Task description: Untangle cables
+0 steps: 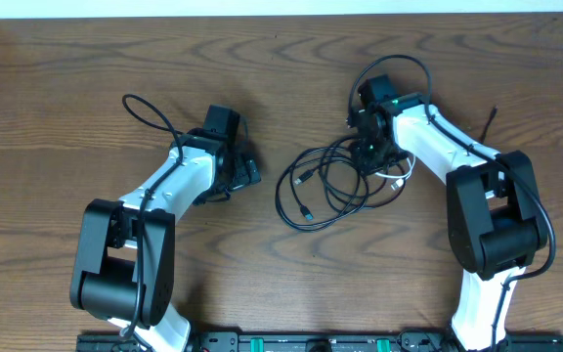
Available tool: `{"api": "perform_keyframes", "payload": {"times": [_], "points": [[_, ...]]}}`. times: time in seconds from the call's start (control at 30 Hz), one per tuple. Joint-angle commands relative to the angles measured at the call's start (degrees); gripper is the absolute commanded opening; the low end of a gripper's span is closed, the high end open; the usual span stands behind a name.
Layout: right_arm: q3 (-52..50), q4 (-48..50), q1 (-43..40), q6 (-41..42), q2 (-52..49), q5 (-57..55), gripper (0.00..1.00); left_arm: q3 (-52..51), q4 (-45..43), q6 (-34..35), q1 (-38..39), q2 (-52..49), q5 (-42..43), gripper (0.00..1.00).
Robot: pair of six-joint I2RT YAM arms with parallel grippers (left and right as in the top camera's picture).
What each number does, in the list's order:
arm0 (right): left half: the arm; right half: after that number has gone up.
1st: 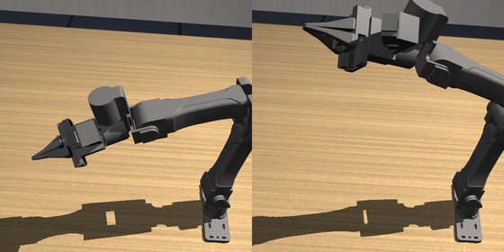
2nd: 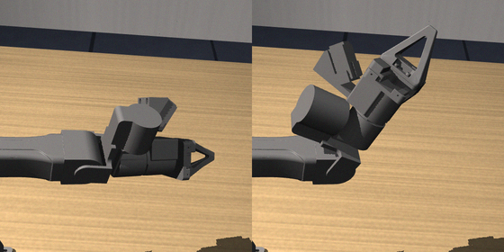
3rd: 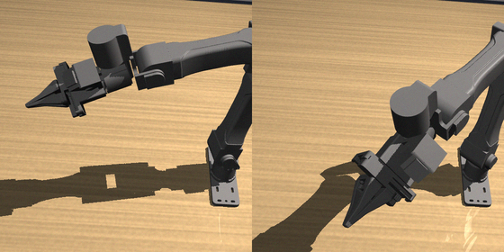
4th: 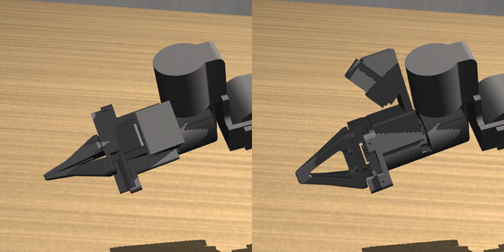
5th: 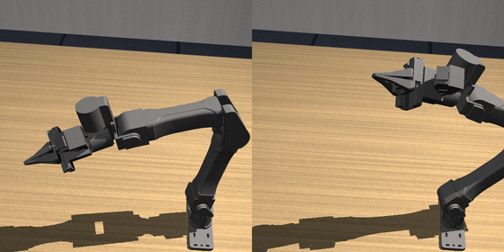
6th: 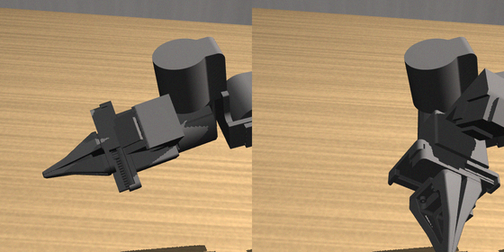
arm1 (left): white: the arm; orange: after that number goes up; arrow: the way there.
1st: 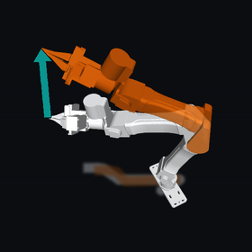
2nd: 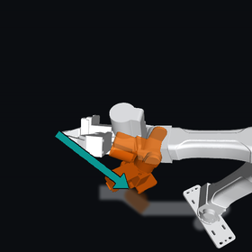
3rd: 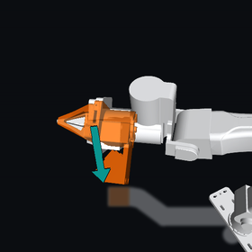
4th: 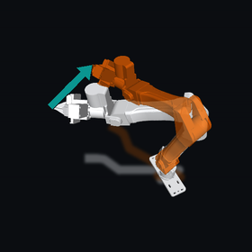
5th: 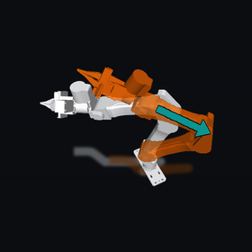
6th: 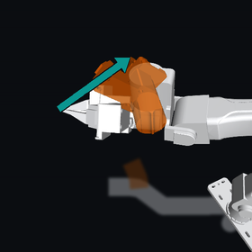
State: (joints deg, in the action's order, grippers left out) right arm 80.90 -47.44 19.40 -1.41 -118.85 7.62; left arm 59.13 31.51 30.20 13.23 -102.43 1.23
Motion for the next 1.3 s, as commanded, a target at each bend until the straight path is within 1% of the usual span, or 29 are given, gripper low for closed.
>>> {"api": "perform_keyframes", "payload": {"times": [0.0, 0.17, 0.23, 0.33, 0.47, 0.6, 0.7, 0.8, 0.87, 0.93, 1.0, 1.03, 1.07, 1.1, 1.13, 1.27], "points": [[-2.80, 0.09, 1.01, -2.51, -3.17, 8.28, 0.01, 0.96, 0.17, 0.13, 0.13, -0.24, -0.17, 1.00], [-0.61, -1.42, -0.26, -3.63, -2.12, 16.87, 0.01, 0.96, 0.17, 0.13, 0.13, -0.24, -0.17, 1.00], [1.95, -4.39, -1.22, -5.22, -0.59, 20.76, 0.01, 0.96, 0.17, 0.13, 0.13, -0.24, -0.17, 1.00], [6.95, -9.22, -2.99, -7.96, 2.36, 26.40, 0.01, 0.96, 0.17, 0.13, 0.13, -0.24, -0.17, 1.00], [15.39, -14.12, -6.03, -8.33, 6.99, 30.67, 0.01, 0.96, 0.17, 0.13, 0.13, -0.24, -0.17, 1.00], [21.64, -14.95, -8.79, -8.33, 11.45, 36.81, 0.01, 0.96, 0.15, 0.13, 0.13, -0.24, -0.20, 1.00], [24.68, -14.71, -10.08, -8.33, 13.62, 37.75, 0.01, 0.96, 0.17, 0.13, 0.13, -0.24, -0.17, 1.00], [28.37, -14.19, -11.26, -8.11, 15.78, 33.40, 0.01, 0.96, 0.17, 0.13, 0.13, -0.24, -0.17, 1.00], [30.62, -13.84, -11.80, -6.16, 16.65, 28.65, 0.01, 0.96, 0.17, 0.13, 0.13, -0.24, -0.17, 1.00], [33.83, -14.12, -12.31, -3.26, 17.38, 20.22, 0.01, 0.96, 0.17, 0.13, 0.13, -0.24, -0.17, 1.00], [36.92, -14.78, -12.76, -0.07, 17.77, 9.38, 0.01, 0.96, 0.15, 0.13, 0.13, -0.24, -0.17, 1.00], [38.58, -15.41, -13.14, 3.10, 17.84, 1.18, 0.01, 0.96, 0.17, 0.13, 0.13, -0.24, -0.20, 1.00], [39.06, -15.74, -13.35, 4.59, 17.84, -2.62, 0.01, 0.96, 0.17, 0.13, 0.13, -0.24, -0.17, 1.00], [39.28, -16.68, -14.53, 9.86, 17.81, -13.49, 0.01, 0.96, 0.15, 0.13, 0.13, -0.24, -0.17, 1.00], [39.26, -17.46, -15.47, 12.79, 17.59, -18.60, 0.01, 0.96, 0.17, 0.13, 0.13, -0.24, -0.17, 1.00], [39.26, -19.19, -21.38, 24.15, 17.03, -30.34, 0.01, 0.96, 0.17, 0.13, 0.13, -0.24, -0.17, 1.00]]}}
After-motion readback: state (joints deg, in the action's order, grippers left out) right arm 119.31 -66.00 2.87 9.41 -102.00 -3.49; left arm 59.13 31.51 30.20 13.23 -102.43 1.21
